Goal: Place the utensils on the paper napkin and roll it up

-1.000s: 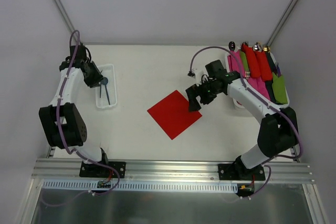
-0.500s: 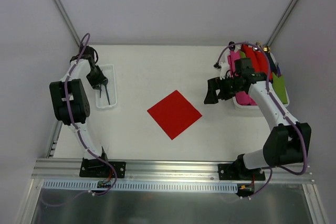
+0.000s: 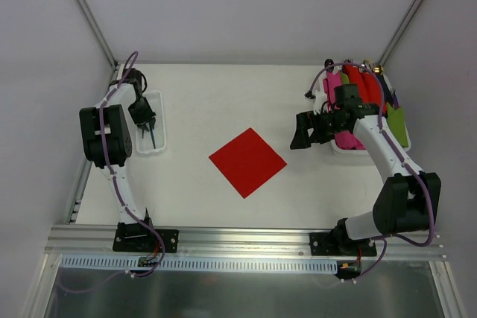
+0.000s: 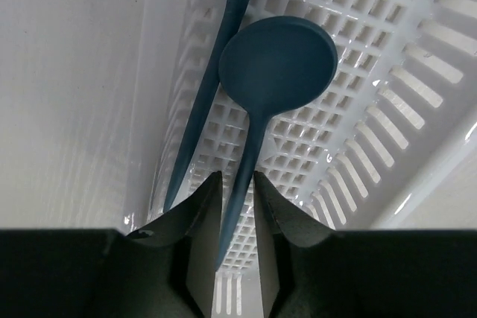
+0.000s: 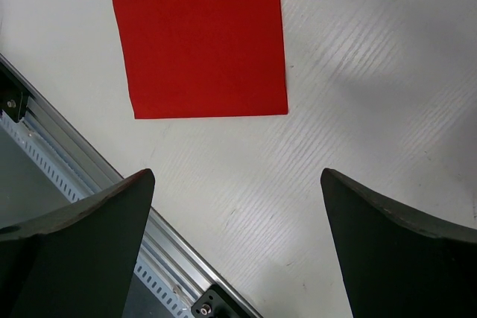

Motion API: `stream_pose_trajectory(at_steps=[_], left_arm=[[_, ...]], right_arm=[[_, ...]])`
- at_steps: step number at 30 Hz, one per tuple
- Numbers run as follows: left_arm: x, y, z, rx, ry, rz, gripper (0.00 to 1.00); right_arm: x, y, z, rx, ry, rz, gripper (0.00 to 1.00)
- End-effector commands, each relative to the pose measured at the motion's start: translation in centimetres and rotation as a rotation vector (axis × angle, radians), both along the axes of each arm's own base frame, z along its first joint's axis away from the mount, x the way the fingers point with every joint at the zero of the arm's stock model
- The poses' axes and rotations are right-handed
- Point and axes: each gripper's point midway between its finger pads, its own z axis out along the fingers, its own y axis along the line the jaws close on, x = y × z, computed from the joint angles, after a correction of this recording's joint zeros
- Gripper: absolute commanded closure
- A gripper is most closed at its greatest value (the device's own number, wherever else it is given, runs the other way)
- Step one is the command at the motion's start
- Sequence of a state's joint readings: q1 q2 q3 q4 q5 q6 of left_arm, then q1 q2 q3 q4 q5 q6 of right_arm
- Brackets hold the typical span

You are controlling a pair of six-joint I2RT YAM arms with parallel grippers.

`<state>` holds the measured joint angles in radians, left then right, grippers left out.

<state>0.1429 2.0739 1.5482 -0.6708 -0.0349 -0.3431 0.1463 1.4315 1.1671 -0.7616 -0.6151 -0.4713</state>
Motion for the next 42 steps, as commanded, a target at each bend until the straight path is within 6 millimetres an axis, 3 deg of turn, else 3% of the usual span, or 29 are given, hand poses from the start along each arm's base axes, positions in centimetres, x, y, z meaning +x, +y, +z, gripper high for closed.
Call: stream_pose_trajectory(at_steps=[1, 6, 9, 12, 13, 14, 17, 19, 22, 23, 25, 26, 30, 31, 37, 42], left_arm=[[0.2, 0.2, -0.4, 0.031, 0.013, -0.030, 0.78], [0.4, 0.2, 1.3, 0.050, -0.023, -0.031, 0.98], [1.0, -0.3, 4.8, 0.106, -0.105, -0.078, 1.00], [1.5, -1.7, 10.3, 0.159, -0.231, -0.134, 1.00], [1.7, -2.2, 13.6, 0.186, -0.308, -0.150, 1.00], [1.7, -2.4, 15.3, 0.222, -0.335, -0.182, 1.00], [1.3, -6.7, 20.1, 0.186, -0.437, -0.329, 1.00], [-0.1, -11.4, 21.3, 0.084, -0.456, -0.454, 1.00], [-2.3, -16.3, 20.9, -0.010, -0.439, -0.533, 1.00], [-3.6, -19.0, 19.8, -0.071, -0.404, -0.551, 1.00], [-4.9, -22.1, 18.2, -0.111, -0.362, -0.563, 1.00], [-6.2, -24.9, 17.5, -0.127, -0.346, -0.616, 1.00], [-8.3, -30.9, 14.2, -0.200, -0.304, -0.653, 1.00], [-8.4, -31.7, 12.5, -0.201, -0.269, -0.653, 1.00], [-10.0, -36.7, 8.6, -0.221, -0.185, -0.641, 1.00], [-10.3, -38.3, 6.1, -0.216, -0.132, -0.590, 1.00]], right_arm=[[-0.2, 0.0, 0.3, 0.029, 0.015, -0.005, 0.01], [-0.3, -0.1, 0.9, 0.034, -0.005, -0.006, 0.01], [-0.4, 0.0, 1.4, 0.043, -0.019, -0.005, 0.01], [-0.6, -0.1, 2.2, 0.045, -0.031, -0.001, 0.01], [-0.8, -0.2, 2.5, 0.043, -0.031, 0.000, 0.01], [-0.9, -0.3, 2.7, 0.041, -0.040, 0.005, 0.01], [-1.4, -0.8, 3.6, 0.032, -0.057, 0.019, 0.01], [-1.5, -1.3, 4.0, 0.030, -0.067, 0.013, 0.01], [-1.9, -1.9, 4.1, 0.026, -0.044, -0.010, 0.01], [-2.0, -2.1, 4.2, 0.030, -0.030, -0.018, 0.01], [-2.0, -2.3, 4.6, 0.065, -0.011, -0.045, 0.01], [-2.0, -2.3, 4.8, 0.077, -0.009, -0.053, 0.01], [-1.8, -3.1, 5.5, 0.097, -0.024, -0.094, 0.01], [-1.5, -3.5, 5.7, 0.102, -0.028, -0.114, 0.01], [-1.5, -3.7, 5.6, 0.115, -0.016, -0.132, 0.01], [-1.7, -3.8, 5.4, 0.111, -0.011, -0.134, 0.01]])
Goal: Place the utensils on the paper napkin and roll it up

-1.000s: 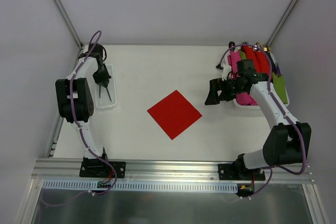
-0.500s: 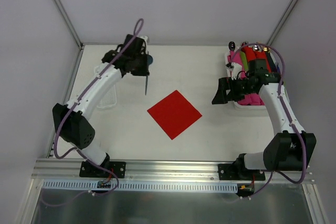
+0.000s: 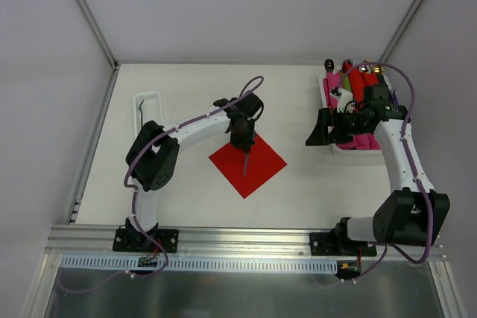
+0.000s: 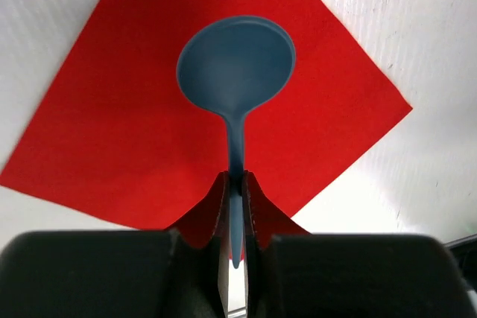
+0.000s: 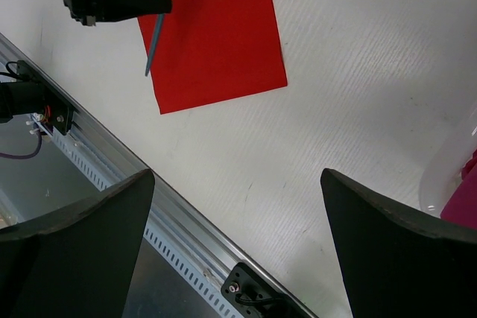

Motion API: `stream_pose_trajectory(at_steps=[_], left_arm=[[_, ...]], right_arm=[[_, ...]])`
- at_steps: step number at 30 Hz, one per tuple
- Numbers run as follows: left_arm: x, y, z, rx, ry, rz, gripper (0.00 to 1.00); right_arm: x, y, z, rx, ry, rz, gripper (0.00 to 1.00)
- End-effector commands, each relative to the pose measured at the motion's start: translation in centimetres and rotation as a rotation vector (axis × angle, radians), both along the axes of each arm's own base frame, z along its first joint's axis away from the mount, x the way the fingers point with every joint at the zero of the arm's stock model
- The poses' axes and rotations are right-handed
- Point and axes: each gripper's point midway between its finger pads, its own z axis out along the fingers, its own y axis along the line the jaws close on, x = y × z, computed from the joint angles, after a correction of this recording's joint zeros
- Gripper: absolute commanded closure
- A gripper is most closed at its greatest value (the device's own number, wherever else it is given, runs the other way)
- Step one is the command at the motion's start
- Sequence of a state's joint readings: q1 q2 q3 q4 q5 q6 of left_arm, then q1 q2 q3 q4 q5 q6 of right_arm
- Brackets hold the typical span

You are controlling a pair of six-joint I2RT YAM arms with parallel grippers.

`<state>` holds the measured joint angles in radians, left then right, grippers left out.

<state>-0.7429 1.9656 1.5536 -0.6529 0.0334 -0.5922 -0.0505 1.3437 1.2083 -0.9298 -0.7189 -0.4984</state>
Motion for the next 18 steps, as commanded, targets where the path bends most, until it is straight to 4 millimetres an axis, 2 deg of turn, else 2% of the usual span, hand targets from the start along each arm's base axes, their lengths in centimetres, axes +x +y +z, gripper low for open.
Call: stream_pose_trajectory(at_steps=[1, 8, 18], left_arm=[[1.2, -2.0, 0.7, -0.049, -0.018, 0.085, 1.00], [1.7, -2.8, -1.1, -0.034, 0.001, 0.078, 1.00], [2.3, -3.1, -2.8, -0.022, 0.030, 0.101, 1.00]], right_arm=[[-0.3, 0.3, 1.9, 0.029, -0.039, 0.002, 0.01], [-0.5, 0.5, 1.8, 0.040, -0.039, 0.013, 0.01], [-0.6, 0.5, 1.3, 0.042, -0.022, 0.016, 0.01]])
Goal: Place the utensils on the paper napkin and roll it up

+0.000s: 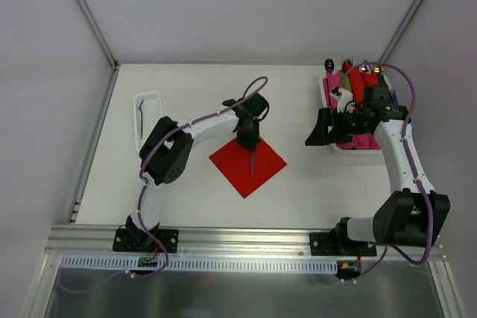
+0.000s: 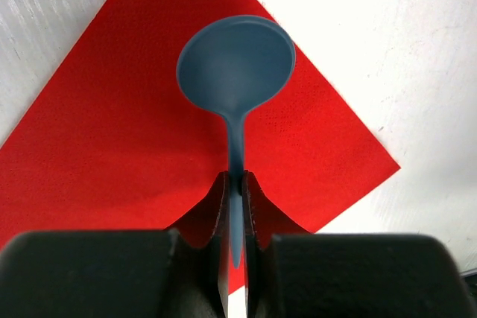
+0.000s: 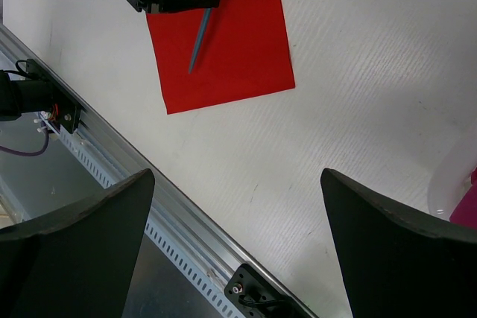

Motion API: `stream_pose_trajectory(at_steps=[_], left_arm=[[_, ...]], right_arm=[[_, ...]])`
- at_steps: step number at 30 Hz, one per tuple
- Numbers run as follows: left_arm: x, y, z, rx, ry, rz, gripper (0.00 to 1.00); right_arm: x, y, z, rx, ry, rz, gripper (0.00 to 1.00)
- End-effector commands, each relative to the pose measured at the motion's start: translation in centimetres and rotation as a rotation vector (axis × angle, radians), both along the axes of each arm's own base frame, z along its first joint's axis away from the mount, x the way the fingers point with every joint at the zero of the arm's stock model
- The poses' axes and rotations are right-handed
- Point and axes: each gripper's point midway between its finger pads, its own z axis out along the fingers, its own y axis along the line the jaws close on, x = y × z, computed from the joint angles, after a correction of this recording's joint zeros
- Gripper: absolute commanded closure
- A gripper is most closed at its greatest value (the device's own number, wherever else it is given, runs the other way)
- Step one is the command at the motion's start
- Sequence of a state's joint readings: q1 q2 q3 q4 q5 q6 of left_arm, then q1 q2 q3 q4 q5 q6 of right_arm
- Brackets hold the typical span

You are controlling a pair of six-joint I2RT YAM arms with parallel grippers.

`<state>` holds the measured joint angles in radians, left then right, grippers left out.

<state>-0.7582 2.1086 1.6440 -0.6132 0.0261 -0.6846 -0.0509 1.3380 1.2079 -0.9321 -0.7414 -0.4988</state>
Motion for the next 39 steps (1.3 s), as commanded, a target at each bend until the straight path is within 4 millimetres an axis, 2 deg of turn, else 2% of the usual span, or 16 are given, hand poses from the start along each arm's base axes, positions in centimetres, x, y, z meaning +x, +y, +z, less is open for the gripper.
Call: stream_pose_trajectory(at_steps=[1, 10, 14, 15, 19, 22, 25, 26, 27, 29, 32, 33, 34, 36, 37, 39], left_arm=[[0.6, -0.4, 0.0, -0.011, 0.005, 0.030, 0.99], [0.7, 0.0, -1.7, 0.014, 0.031, 0.033, 0.92], [0.7, 0.2, -1.8, 0.018, 0.035, 0.032, 0.80], [0.7, 0.2, -1.7, 0.016, 0.031, 0.033, 0.72], [1.0, 0.2, -0.4, 0.004, 0.004, 0.025, 0.62], [1.5, -0.1, 2.4, -0.034, -0.047, 0.017, 0.58], [2.0, -0.2, 6.9, -0.083, -0.125, 0.008, 0.52], [2.3, 0.0, 9.8, -0.111, -0.171, 0.000, 0.52], [2.5, 0.2, 11.3, -0.123, -0.191, -0.004, 0.52], [3.4, 2.0, 15.5, -0.124, -0.287, 0.026, 0.51], [4.3, 7.2, 18.7, -0.132, -0.324, 0.076, 0.57], [4.6, 9.0, 19.1, -0.127, -0.334, 0.088, 0.59], [5.5, 13.3, 19.5, -0.097, -0.361, 0.138, 0.61], [6.2, 17.6, 19.7, -0.059, -0.384, 0.189, 0.64], [7.1, 21.7, 19.7, -0.029, -0.393, 0.266, 0.66], [7.2, 25.2, 19.5, -0.008, -0.390, 0.277, 0.71]], right_arm=[[-0.4, 0.2, 1.0, 0.023, -0.020, 0.008, 0.01], [-0.2, 0.2, 0.9, 0.029, -0.011, 0.007, 0.01], [-0.1, 0.2, 0.9, 0.032, -0.009, 0.007, 0.01], [-0.1, 0.2, 0.9, 0.032, -0.007, 0.007, 0.01], [0.0, 0.2, 1.0, 0.034, -0.008, 0.006, 0.01], [0.1, 0.2, 0.9, 0.035, -0.006, 0.007, 0.01], [0.1, 0.2, 1.0, 0.035, -0.006, 0.007, 0.01], [0.2, 0.2, 1.0, 0.035, -0.006, 0.007, 0.01], [0.2, 0.2, 0.9, 0.035, -0.005, 0.007, 0.01], [0.2, 0.2, 0.9, 0.036, -0.002, 0.006, 0.01], [0.3, 0.2, 1.1, 0.036, -0.007, 0.006, 0.01], [0.3, 0.2, 1.1, 0.035, -0.010, 0.006, 0.01], [0.3, 0.2, 1.1, 0.035, -0.011, 0.007, 0.01], [0.3, 0.2, 1.1, 0.034, -0.012, 0.008, 0.01], [0.2, 0.2, 1.0, 0.034, -0.008, 0.009, 0.01], [0.1, 0.3, 1.0, 0.040, -0.010, 0.015, 0.01]])
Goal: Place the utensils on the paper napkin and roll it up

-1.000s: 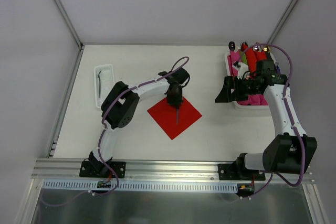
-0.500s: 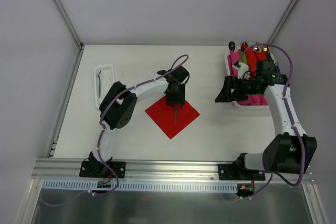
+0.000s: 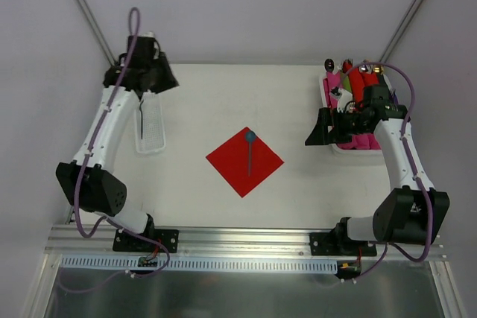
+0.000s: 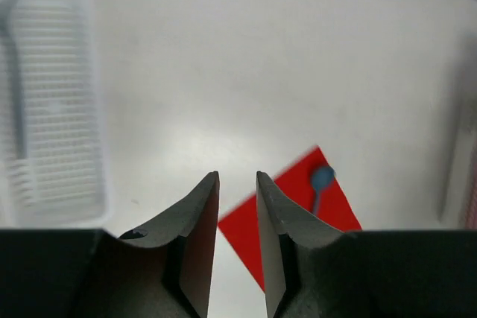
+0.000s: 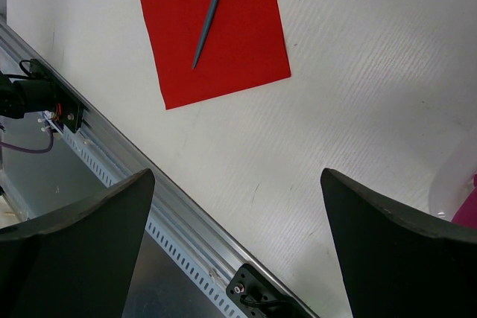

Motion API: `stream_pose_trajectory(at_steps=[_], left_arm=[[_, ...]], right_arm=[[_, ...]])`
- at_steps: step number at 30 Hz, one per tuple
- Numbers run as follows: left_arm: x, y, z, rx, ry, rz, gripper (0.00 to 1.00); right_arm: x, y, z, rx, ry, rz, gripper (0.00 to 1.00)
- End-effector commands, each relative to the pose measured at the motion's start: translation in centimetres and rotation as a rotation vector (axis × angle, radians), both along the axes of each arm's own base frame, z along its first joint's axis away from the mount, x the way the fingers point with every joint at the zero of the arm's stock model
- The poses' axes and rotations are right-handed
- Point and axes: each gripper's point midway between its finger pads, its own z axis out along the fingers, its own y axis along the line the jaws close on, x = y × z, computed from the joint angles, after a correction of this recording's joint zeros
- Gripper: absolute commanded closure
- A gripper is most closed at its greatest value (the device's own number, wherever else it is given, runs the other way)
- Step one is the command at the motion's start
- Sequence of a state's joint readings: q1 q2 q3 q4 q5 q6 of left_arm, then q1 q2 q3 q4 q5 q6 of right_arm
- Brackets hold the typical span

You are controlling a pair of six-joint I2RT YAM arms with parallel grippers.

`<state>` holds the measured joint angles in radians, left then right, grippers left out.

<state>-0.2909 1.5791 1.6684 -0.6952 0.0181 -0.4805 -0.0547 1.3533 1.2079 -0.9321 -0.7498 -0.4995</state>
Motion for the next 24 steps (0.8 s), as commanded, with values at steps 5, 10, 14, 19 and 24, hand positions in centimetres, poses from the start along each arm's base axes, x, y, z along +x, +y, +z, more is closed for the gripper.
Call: stream_pose_trajectory(at_steps=[5, 10, 14, 19, 24], left_arm=[[0.9, 15.1, -5.7, 0.155, 0.167, 0.158, 0.76], [3.1, 18.9, -8.6, 0.195, 0.235, 0.208, 0.78], [4.9, 19.7, -11.5, 0.210, 0.294, 0.220, 0.81], [6.0, 21.3, -14.5, 0.265, 0.361, 0.286, 0.84], [7.1, 23.0, -16.5, 0.340, 0.395, 0.343, 0.83]], right_arm=[[0.0, 0.4, 1.3, 0.038, -0.023, 0.019, 0.01], [0.0, 0.4, 1.1, 0.041, -0.014, 0.019, 0.01], [-0.1, 0.4, 0.9, 0.041, -0.008, 0.019, 0.01], [-0.1, 0.3, 0.7, 0.033, -0.005, 0.018, 0.01], [0.0, 0.3, 0.3, 0.028, 0.005, 0.019, 0.01]])
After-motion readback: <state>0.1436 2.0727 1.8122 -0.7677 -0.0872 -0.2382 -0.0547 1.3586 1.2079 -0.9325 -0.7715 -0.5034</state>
